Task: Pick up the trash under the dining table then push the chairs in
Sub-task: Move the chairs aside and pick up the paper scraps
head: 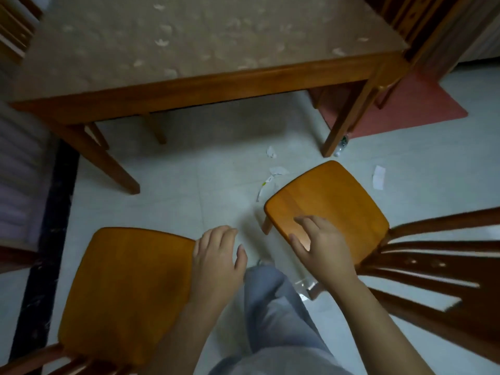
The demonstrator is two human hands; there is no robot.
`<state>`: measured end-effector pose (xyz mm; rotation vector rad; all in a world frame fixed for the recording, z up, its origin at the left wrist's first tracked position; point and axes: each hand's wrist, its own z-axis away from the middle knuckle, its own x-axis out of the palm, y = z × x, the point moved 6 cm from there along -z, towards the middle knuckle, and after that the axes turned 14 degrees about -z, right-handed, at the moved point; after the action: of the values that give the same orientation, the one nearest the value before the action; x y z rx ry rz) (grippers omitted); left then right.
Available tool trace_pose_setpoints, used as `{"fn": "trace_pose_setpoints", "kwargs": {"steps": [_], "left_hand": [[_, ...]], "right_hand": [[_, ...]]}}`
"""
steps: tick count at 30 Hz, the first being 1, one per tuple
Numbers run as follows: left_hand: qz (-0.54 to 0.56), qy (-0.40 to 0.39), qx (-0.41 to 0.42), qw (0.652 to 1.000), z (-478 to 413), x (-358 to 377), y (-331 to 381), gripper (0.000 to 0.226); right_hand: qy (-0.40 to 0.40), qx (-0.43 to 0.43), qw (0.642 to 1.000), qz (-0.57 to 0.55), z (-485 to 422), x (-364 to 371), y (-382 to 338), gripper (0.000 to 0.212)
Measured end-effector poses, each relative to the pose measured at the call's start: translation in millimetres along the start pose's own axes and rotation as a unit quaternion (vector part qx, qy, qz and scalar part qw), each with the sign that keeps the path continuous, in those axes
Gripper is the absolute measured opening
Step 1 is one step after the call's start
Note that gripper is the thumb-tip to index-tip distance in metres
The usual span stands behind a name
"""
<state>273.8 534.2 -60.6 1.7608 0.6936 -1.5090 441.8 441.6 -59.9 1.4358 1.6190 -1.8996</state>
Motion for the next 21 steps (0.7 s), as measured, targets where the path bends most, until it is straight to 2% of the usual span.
{"fn": "trace_pose_setpoints", "kwargs": {"steps": [3,10,18,21], "left_hand": [[-0.006,0.012,0.008,1.000,-75,-6,3,0.041],[-0.005,0.032,0.024,0.999,-218,-18,19,0.042],[0.000,0.016,0.102,0.995,-343,0,7,0.040],[0.004,0.005,0.164,0.987,-398,17,3,0.039]], "right_hand": [[0.010,0.007,1.000,0.005,-72,-11,16,0.031],[0.067,-0.028,0.997,0.007,-205,-37,34,0.035],[0.067,0.037,0.997,0.023,-302,-6,55,0.034],[0.101,0.091,0.990,0.036,-338,6,64,0.033]]}}
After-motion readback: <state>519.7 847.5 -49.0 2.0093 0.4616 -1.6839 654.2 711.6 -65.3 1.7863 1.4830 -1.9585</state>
